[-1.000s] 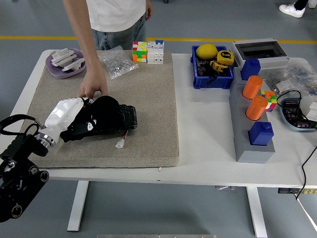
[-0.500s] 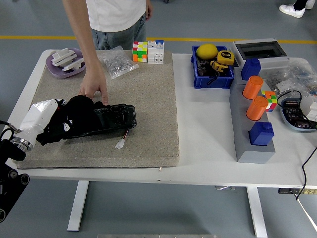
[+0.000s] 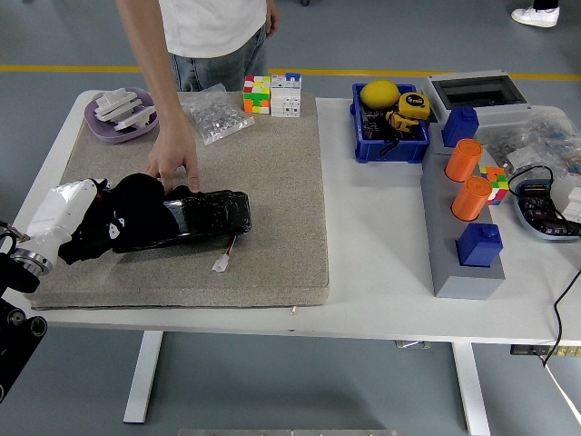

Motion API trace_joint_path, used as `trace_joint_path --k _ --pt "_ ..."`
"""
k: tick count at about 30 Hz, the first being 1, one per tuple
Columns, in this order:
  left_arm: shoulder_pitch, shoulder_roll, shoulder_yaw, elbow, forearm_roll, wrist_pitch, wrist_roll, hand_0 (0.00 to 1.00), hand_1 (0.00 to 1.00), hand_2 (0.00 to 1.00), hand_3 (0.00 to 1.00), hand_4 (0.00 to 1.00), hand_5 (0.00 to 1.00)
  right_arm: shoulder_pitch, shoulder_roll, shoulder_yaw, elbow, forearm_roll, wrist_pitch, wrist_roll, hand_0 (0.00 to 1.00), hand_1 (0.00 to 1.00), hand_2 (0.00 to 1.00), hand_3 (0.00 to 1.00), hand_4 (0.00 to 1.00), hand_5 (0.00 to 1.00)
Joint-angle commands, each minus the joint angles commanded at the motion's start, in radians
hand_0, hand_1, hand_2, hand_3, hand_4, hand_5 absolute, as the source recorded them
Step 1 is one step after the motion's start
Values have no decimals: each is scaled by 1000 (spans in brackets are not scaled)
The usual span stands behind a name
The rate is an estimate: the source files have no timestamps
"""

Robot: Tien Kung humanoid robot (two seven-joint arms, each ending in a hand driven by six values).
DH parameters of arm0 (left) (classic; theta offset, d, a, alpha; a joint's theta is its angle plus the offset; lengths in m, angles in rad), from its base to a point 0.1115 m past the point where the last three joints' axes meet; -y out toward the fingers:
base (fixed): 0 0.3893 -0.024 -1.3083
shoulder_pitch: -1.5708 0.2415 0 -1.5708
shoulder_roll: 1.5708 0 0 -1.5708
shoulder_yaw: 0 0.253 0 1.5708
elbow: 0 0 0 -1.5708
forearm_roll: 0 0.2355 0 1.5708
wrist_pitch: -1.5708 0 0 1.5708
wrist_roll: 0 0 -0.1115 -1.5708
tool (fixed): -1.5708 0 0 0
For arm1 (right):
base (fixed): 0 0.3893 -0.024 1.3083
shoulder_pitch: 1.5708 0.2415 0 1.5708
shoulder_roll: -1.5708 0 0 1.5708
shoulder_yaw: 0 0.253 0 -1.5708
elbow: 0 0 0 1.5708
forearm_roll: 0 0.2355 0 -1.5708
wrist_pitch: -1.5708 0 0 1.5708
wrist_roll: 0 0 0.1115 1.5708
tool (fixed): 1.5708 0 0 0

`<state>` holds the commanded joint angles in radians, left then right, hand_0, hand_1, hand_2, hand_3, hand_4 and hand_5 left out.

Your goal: Pick the rag up,wipe the panel,place it on the desk

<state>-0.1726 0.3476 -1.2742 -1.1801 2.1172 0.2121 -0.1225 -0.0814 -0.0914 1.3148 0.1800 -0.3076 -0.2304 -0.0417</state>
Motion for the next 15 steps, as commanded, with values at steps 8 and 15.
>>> trace_joint_path --k 8,15 --pt "-65 -38 95 10 -17 -5 1 283 356 548 496 426 2 4 -2 9 0 -13 -2 -1 797 679 684 608 993 465" --pt "-122 -59 192 17 -29 -11 6 283 360 548 499 432 2 6 -3 -13 0 8 -5 -2 796 678 684 608 995 467"
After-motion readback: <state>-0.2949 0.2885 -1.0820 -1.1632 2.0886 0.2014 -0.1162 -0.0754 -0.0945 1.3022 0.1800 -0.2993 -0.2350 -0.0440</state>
